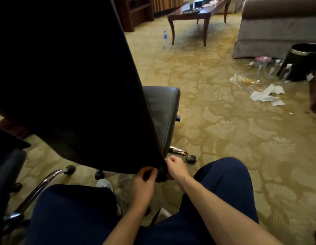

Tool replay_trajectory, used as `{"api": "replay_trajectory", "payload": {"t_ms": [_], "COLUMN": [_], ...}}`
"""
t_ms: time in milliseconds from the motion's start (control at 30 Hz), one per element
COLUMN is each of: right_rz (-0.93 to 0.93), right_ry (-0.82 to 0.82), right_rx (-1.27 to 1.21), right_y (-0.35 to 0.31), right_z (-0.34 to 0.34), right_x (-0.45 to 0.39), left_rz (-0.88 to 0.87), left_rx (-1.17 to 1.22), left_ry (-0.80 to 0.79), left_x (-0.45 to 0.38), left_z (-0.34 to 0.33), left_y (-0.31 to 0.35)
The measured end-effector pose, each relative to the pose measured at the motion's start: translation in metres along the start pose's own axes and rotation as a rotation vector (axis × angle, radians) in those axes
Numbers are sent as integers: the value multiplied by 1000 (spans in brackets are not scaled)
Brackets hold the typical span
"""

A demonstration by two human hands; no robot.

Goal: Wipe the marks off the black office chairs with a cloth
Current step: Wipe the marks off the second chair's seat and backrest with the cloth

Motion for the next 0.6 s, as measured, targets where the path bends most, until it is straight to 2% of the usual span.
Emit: {"api": "replay_trajectory", "payload": {"t_ms": [100, 233, 400, 600], "right_rz": [46, 144, 250, 251], "right_ry": [-118, -260, -300, -327], "right_rx": [42, 101, 123, 105], "right_y": [-10, -24, -48, -64], "right_z": [-28, -63, -93, -127], "right_x": [13, 33, 51, 51], "left_rz": [65, 105, 83, 181], "left_rx": [25, 60, 136, 336], "left_ry": [16, 141, 314, 551], "left_x": [0, 3, 7, 3], "left_z": [30, 70, 106, 134], "left_y": [-12, -27, -40, -58]}}
Point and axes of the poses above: each hand's wrist, its own x-axis away from the middle knuckle, its own z-axis out of the back of the hand, y = z × x, the point moved 7 cm from there along -x, towards the middle knuckle, and after that the axes turned 10 degrees about x, right-handed, at the moved point
